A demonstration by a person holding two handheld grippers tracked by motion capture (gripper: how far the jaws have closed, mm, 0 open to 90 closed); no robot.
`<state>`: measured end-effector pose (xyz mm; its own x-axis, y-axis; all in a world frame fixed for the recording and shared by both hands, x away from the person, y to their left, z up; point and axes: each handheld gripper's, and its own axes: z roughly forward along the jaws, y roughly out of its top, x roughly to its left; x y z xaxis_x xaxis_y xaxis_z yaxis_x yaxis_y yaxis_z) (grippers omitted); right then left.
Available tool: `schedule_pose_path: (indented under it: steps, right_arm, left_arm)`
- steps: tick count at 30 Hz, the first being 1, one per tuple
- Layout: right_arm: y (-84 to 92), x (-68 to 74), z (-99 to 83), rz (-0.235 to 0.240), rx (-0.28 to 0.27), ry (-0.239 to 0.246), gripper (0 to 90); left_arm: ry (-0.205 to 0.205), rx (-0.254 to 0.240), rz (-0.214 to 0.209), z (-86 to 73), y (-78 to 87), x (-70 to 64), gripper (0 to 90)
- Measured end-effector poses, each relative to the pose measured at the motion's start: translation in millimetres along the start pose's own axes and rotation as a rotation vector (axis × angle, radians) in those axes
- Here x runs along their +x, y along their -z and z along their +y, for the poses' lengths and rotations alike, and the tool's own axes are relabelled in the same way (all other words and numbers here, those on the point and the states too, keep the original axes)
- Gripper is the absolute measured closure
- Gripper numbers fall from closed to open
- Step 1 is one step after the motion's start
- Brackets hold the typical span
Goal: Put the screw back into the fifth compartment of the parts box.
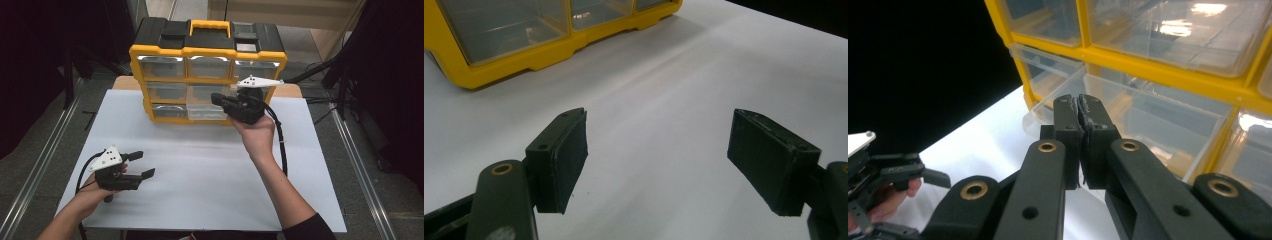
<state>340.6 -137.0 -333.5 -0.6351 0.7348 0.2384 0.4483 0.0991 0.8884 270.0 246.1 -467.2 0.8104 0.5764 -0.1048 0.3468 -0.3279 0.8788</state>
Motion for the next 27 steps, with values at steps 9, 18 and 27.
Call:
schedule_pose_path:
  steps: [9, 18, 27]
  right_arm:
    - [-9.6, -1.2, 8.5, -0.034, -0.006, 0.008, 88.7]
    - [-17.1, -6.7, 13.6, -0.064, -0.014, 0.002, 88.6]
    - [-28.5, -10.9, 16.8, -0.093, -0.027, -0.008, 88.2]
  left_arm:
    - [0.001, -0.004, 0.001, 0.1, 0.5, 0.1, 24.1]
    - [-0.003, 0.001, 0.002, 0.3, 0.6, -0.4, 24.1]
    - [-0.01, 0.001, 0.0, 0.0, -0.3, -0.9, 24.0]
